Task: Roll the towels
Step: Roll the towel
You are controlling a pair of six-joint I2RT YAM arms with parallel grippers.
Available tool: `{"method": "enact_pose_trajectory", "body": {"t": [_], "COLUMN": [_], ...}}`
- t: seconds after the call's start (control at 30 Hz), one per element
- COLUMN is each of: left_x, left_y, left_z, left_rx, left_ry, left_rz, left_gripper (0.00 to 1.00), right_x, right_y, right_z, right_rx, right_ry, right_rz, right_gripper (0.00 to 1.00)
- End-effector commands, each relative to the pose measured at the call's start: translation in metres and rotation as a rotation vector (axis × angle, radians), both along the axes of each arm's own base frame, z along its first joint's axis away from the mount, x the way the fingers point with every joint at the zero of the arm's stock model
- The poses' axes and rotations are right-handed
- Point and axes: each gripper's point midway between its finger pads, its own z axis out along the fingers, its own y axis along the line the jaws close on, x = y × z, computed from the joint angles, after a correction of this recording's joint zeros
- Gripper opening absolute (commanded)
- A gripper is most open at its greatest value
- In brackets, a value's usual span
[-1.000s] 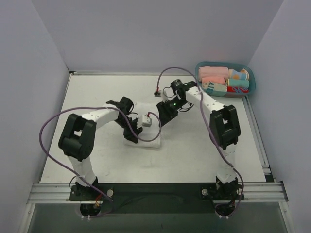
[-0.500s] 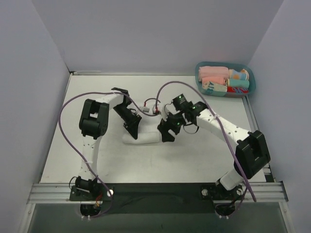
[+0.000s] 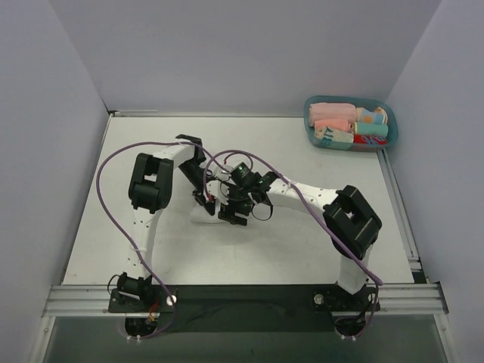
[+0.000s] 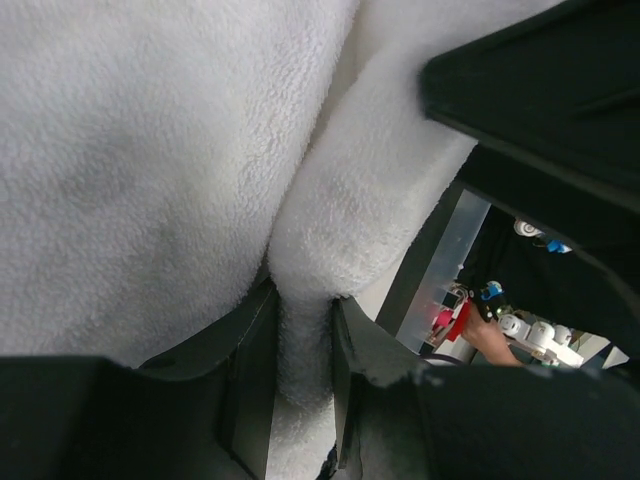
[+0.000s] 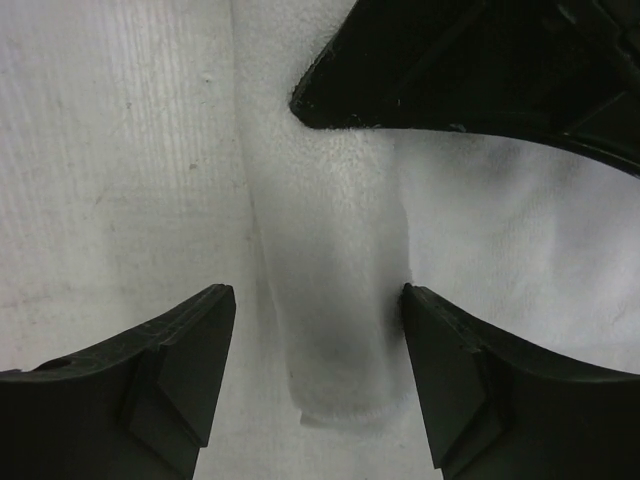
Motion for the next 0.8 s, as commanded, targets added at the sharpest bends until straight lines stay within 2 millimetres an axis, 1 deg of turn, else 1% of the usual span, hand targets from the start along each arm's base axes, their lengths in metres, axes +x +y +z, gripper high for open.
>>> {"method": "enact_pose_trajectory", "body": {"t": [0.0, 0.03, 0.07, 0.1, 0.13, 0.17, 0.2, 0.23, 0.27, 0.3, 0.33, 0.37, 0.4, 0.43, 0.47, 0.5, 0.53, 0.57, 0.6, 0.63, 0.67, 0.7, 0.73, 0.77], "left_x": [0.010, 0.014, 0.017, 0.020, 0.022, 0.024, 0.030, 0.029, 0.032, 0.044, 0.047, 0.041, 0.052, 0.055, 0.054, 0.060, 0.065, 0.071, 0.076, 0.081, 0.081, 0.075, 0.077, 0.072], "left_y": [0.024, 0.024, 0.027, 0.026, 0.026, 0.026, 0.030, 0.029, 0.030, 0.036, 0.036, 0.039, 0.048, 0.051, 0.056, 0.061, 0.074, 0.082, 0.089, 0.101, 0.106, 0.108, 0.110, 0.110], "left_z": [-0.043, -0.045, -0.045, -0.042, -0.041, -0.038, -0.031, -0.028, -0.023, -0.010, -0.001, 0.002, 0.019, 0.029, 0.042, 0.048, 0.054, 0.071, 0.071, 0.077, 0.092, 0.092, 0.097, 0.110], "left_rx": [0.123, 0.124, 0.130, 0.124, 0.119, 0.111, 0.100, 0.057, 0.029, -0.014, -0.063, -0.081, -0.118, -0.153, -0.175, -0.195, -0.203, -0.210, -0.213, -0.208, -0.211, -0.201, -0.197, -0.189], "left_ry": [-0.067, -0.080, -0.083, -0.085, -0.086, -0.084, -0.090, -0.080, -0.088, -0.143, -0.156, -0.147, -0.225, -0.245, -0.282, -0.327, -0.354, -0.397, -0.442, -0.476, -0.552, -0.578, -0.650, -0.759], "left_rz": [-0.061, -0.048, -0.024, 0.003, 0.023, 0.043, 0.082, 0.123, 0.151, 0.209, 0.249, 0.275, 0.309, 0.333, 0.354, 0.376, 0.422, 0.469, 0.495, 0.533, 0.527, 0.519, 0.497, 0.442], "left_gripper": [0.27, 0.27, 0.27, 0.28, 0.30, 0.34, 0.36, 0.38, 0.45, 0.50, 0.55, 0.59, 0.62, 0.64, 0.64, 0.66, 0.66, 0.66, 0.67, 0.68, 0.68, 0.68, 0.69, 0.70], "right_x": [0.009, 0.008, 0.006, 0.001, 0.001, -0.001, -0.008, -0.009, -0.013, -0.020, -0.024, -0.024, -0.028, -0.031, -0.031, -0.033, -0.031, -0.041, -0.041, -0.042, -0.044, -0.043, -0.043, -0.042], "right_y": [0.013, 0.011, 0.007, 0.007, 0.003, 0.000, 0.001, -0.003, -0.005, -0.005, -0.007, -0.012, -0.014, -0.012, -0.016, -0.017, -0.013, -0.018, -0.020, -0.020, -0.018, -0.019, -0.018, -0.017], "right_z": [-0.004, -0.010, -0.020, -0.024, -0.028, -0.033, -0.033, -0.034, -0.039, -0.033, -0.036, -0.040, -0.038, -0.035, -0.036, -0.036, -0.030, -0.034, -0.033, -0.033, -0.032, -0.034, -0.034, -0.036], "right_rx": [0.010, 0.002, -0.012, -0.010, -0.017, -0.027, -0.018, -0.017, -0.024, -0.030, -0.041, -0.044, -0.043, -0.016, -0.017, -0.014, -0.003, -0.020, -0.019, -0.019, -0.014, -0.013, -0.009, -0.011], "right_ry": [-0.031, -0.017, 0.011, 0.048, 0.071, 0.099, 0.148, 0.174, 0.214, 0.274, 0.313, 0.357, 0.400, 0.440, 0.470, 0.499, 0.511, 0.583, 0.615, 0.650, 0.712, 0.741, 0.766, 0.797], "right_rz": [0.042, 0.042, 0.037, 0.036, 0.030, 0.028, 0.045, 0.049, 0.061, 0.081, 0.093, 0.080, 0.077, 0.072, 0.057, 0.054, 0.058, 0.063, 0.058, 0.055, 0.046, 0.031, 0.020, 0.007], "right_gripper": [0.66, 0.58, 0.50, 0.39, 0.20, 0.11, 0.03, 0.00, 0.00, 0.00, 0.00, 0.00, 0.00, 0.00, 0.00, 0.00, 0.00, 0.00, 0.00, 0.00, 0.00, 0.00, 0.00, 0.00]}}
